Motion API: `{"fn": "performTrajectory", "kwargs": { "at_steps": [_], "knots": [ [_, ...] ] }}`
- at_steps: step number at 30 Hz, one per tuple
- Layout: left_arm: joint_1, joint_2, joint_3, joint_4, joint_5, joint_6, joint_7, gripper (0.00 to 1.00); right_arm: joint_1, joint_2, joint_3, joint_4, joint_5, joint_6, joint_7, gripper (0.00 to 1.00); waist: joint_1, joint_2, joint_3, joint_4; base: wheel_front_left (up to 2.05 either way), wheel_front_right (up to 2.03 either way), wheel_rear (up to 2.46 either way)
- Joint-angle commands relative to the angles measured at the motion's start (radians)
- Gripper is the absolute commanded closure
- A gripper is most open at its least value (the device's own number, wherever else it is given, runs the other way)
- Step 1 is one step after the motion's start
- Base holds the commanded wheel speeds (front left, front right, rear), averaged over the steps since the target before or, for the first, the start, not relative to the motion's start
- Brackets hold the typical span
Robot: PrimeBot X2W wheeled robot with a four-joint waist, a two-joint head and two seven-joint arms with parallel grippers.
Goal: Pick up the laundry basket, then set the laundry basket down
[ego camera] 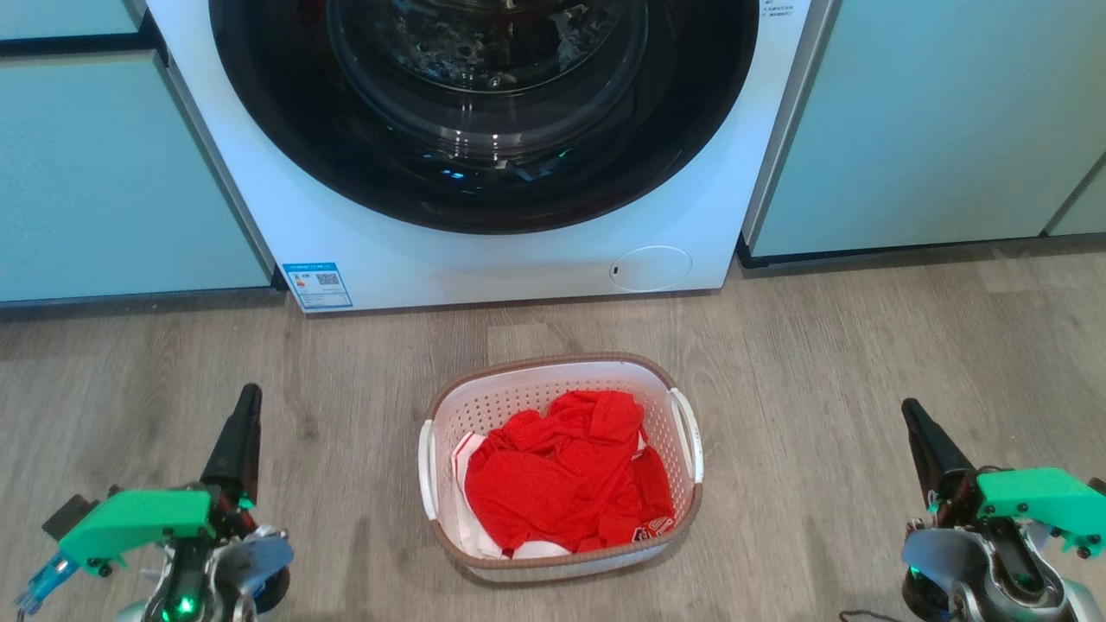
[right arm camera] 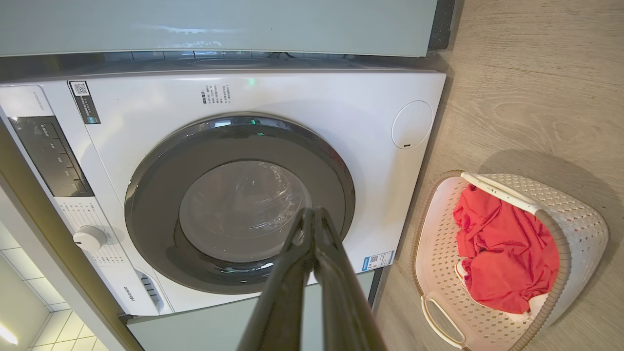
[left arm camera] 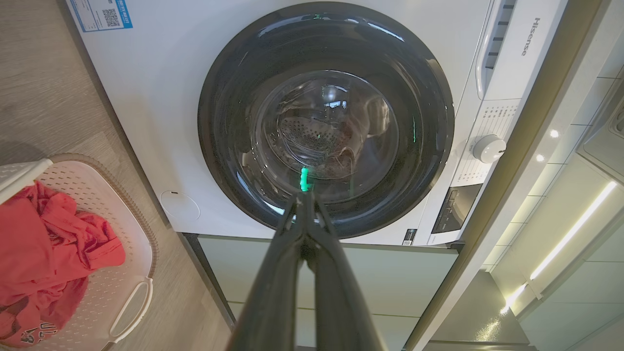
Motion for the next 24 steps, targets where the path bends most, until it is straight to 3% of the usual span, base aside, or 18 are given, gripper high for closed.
{"fn": "performTrajectory", "kwargs": {
  "at_steps": [1,24],
  "knots": [
    [-0.056,0.008,0.034,-0.029,0.006,-0.007,0.003,1.0,-0.049,-0.006,0.018,-0.036,-0.005,-0.002,0.01,1.0,0.0,0.0,0.0,0.0,0.0,0.0,0.0],
    [-0.056,0.007,0.036,-0.029,0.008,-0.007,0.005,1.0,-0.049,-0.005,0.016,-0.036,-0.007,-0.002,0.012,1.0,0.0,0.0,0.0,0.0,0.0,0.0,0.0]
  ]
}}
